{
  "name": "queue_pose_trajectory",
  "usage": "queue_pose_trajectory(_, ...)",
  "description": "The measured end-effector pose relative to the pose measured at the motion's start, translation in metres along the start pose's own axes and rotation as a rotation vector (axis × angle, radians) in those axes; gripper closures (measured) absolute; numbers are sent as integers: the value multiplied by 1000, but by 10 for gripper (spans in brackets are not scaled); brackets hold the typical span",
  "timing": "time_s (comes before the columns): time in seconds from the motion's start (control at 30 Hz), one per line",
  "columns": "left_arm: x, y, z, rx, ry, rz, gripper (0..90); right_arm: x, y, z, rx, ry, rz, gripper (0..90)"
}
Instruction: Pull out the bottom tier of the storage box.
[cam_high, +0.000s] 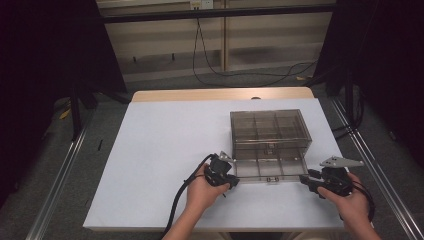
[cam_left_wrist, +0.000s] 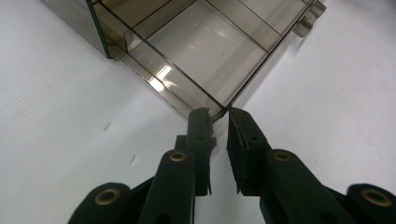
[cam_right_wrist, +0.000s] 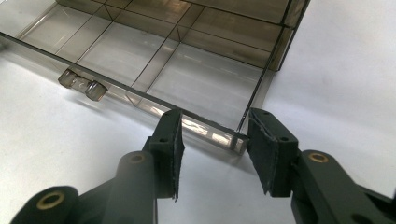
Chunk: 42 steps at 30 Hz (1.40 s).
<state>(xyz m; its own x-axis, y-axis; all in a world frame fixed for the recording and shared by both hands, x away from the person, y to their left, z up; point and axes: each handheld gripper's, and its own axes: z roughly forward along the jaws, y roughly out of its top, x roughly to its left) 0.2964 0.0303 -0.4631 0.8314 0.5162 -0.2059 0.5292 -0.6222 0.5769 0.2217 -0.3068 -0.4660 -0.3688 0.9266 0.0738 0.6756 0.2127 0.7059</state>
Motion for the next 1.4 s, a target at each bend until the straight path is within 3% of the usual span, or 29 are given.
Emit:
queue_pose_trajectory(0.4,-2,-1,1,-20,3,-16,795,-1,-1,-1,-1,8,-6,567)
queue_pose_trajectory(0.6,-1,-2,0,-13,-5,6,796,0,-2,-1,-4,2,-6,567)
queue_pose_trajectory(1.2,-4,-4,1,-31,-16,-24,796,1,-3,-3,-10,10,-1,563)
queue_pose_trajectory(1.4,-3,-5,-1,-16,-22,-8,793,1,-3,-4,-12,10,0,555)
